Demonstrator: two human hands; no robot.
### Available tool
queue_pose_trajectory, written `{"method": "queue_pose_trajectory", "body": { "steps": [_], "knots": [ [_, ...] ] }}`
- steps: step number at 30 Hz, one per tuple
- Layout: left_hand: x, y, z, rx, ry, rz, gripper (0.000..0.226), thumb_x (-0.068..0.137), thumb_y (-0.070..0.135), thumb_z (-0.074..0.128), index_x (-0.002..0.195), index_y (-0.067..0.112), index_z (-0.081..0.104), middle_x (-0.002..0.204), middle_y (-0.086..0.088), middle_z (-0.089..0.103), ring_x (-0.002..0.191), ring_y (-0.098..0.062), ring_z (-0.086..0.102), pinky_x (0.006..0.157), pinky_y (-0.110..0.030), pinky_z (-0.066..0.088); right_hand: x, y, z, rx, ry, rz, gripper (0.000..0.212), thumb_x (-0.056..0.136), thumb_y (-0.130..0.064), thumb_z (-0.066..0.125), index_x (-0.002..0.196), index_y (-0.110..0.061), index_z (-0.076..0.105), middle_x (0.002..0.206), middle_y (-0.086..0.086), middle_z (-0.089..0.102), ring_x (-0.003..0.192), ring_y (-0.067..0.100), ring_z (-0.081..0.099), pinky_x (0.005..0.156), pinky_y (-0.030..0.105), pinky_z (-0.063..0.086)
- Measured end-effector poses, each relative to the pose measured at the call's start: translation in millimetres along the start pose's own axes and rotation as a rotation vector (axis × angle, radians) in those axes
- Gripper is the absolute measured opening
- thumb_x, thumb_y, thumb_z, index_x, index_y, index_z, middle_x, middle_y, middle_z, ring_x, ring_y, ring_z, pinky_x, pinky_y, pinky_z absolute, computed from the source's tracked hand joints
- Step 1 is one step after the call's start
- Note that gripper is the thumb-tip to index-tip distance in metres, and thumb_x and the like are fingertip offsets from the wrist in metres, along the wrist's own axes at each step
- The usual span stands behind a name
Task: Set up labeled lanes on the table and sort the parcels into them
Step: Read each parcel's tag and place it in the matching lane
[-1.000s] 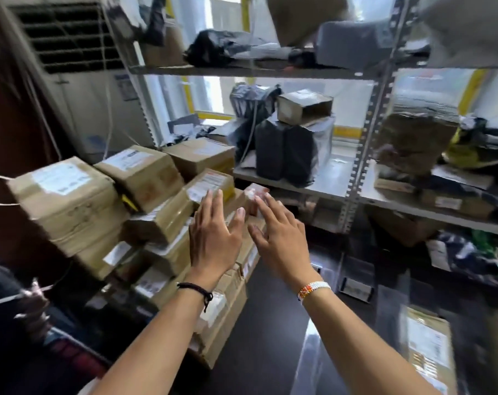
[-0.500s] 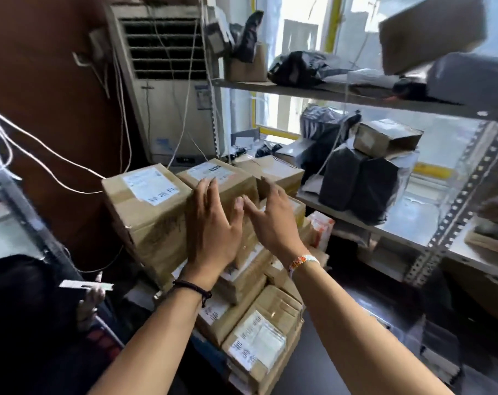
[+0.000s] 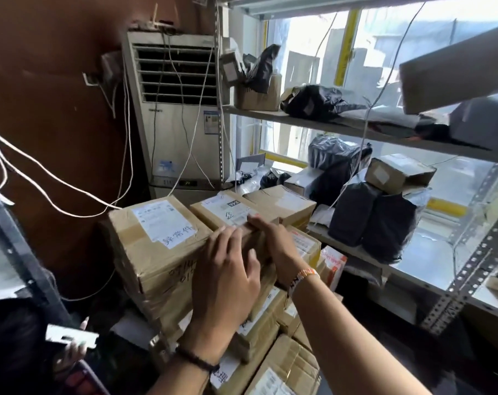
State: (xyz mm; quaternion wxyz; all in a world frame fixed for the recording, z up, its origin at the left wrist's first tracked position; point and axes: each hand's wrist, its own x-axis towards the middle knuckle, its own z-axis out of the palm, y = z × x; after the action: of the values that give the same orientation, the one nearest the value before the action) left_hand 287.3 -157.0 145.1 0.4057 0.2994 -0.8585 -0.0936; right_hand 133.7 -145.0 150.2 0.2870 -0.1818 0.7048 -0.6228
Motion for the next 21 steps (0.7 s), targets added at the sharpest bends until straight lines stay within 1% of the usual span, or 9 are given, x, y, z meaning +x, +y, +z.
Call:
{"method": "queue_pose_trajectory", "body": {
  "steps": [2, 4, 6, 10, 13, 16, 18, 20, 21],
  "knots": [
    [0, 0, 2, 0.048, 0.002, 0.026, 0.046, 0.097, 0.029, 0.06, 0.139, 0.011, 0.061, 0.139, -0.006, 0.063, 0.135, -0.023, 0.052, 0.114, -0.038, 0.043, 3, 4, -1, 0.049, -0.032, 0.017, 0.071, 0.059, -0.071, 0.084, 0.098, -0.011, 0.081, 0.09, 0.007, 0.081, 0.093, 0.032, 0.077, 0.086, 0.044, 0.06],
    [1, 1, 3, 0.068, 0.01, 0.035, 0.046, 0.097, 0.031, 0.059, 0.139, 0.011, 0.061, 0.139, -0.006, 0.063, 0.134, -0.023, 0.054, 0.113, -0.039, 0.044, 4, 7, -2, 0.089, -0.011, 0.017, 0.082, 0.055, -0.073, 0.086, 0.108, -0.011, 0.077, 0.097, 0.009, 0.081, 0.094, 0.03, 0.077, 0.079, 0.04, 0.06],
    [2, 3, 5, 0.064, 0.019, 0.049, 0.046, 0.096, 0.032, 0.056, 0.138, 0.012, 0.062, 0.138, -0.006, 0.064, 0.134, -0.023, 0.054, 0.112, -0.039, 0.044, 0, 9, -1, 0.136, 0.046, 0.021, 0.085, 0.053, -0.072, 0.086, 0.114, -0.014, 0.07, 0.103, 0.008, 0.078, 0.093, 0.026, 0.075, 0.079, 0.039, 0.058],
    [1, 4, 6, -0.042, 0.034, 0.051, 0.053, 0.097, 0.038, 0.047, 0.141, 0.011, 0.06, 0.146, -0.006, 0.059, 0.14, -0.022, 0.05, 0.115, -0.037, 0.04, -13, 9, -1, 0.216, 0.154, -0.083, 0.075, 0.058, -0.065, 0.086, 0.114, -0.024, 0.058, 0.108, 0.01, 0.073, 0.096, 0.028, 0.073, 0.089, 0.052, 0.061],
    [1, 9, 1, -0.117, 0.046, 0.088, 0.055, 0.1, 0.036, 0.048, 0.149, 0.01, 0.052, 0.156, -0.006, 0.049, 0.147, -0.021, 0.042, 0.121, -0.036, 0.034, -32, 2, -15, 0.36, 0.212, -0.212, 0.055, 0.074, -0.041, 0.089, 0.116, -0.02, 0.06, 0.107, 0.011, 0.074, 0.089, 0.023, 0.075, 0.074, 0.039, 0.064],
    [5, 27, -9, -0.281, 0.081, 0.066, 0.057, 0.102, 0.037, 0.049, 0.153, 0.013, 0.046, 0.161, -0.003, 0.04, 0.15, -0.018, 0.036, 0.121, -0.037, 0.033, -54, -7, -45, 0.488, 0.255, -0.331, 0.054, 0.072, -0.034, 0.086, 0.117, -0.016, 0.063, 0.104, 0.008, 0.076, 0.091, 0.021, 0.076, 0.078, 0.038, 0.062],
    [10, 46, -17, -0.425, 0.135, 0.041, 0.057, 0.102, 0.038, 0.052, 0.152, 0.012, 0.045, 0.157, 0.006, 0.042, 0.147, -0.01, 0.038, 0.12, -0.03, 0.033, -70, -12, -71, 0.578, 0.254, -0.4, 0.052, 0.073, -0.028, 0.083, 0.118, -0.012, 0.063, 0.105, 0.009, 0.075, 0.095, 0.022, 0.073, 0.081, 0.04, 0.059],
    [16, 69, -23, -0.675, 0.121, -0.049, 0.059, 0.101, 0.043, 0.058, 0.151, 0.014, 0.045, 0.136, 0.026, 0.048, 0.128, 0.012, 0.046, 0.108, -0.012, 0.037, -90, -14, -98, 0.615, 0.243, -0.457, 0.055, 0.074, -0.026, 0.084, 0.123, -0.01, 0.062, 0.117, 0.021, 0.071, 0.104, 0.028, 0.069, 0.09, 0.046, 0.055],
    [19, 84, -27, -0.835, 0.042, -0.119, 0.063, 0.098, 0.047, 0.063, 0.151, 0.018, 0.044, 0.126, 0.028, 0.051, 0.117, 0.016, 0.052, 0.098, -0.008, 0.043, -102, -14, -111, 0.622, 0.238, -0.488, 0.06, 0.074, -0.027, 0.086, 0.126, -0.01, 0.061, 0.125, 0.027, 0.067, 0.109, 0.031, 0.066, 0.095, 0.05, 0.051]
  ]
}}
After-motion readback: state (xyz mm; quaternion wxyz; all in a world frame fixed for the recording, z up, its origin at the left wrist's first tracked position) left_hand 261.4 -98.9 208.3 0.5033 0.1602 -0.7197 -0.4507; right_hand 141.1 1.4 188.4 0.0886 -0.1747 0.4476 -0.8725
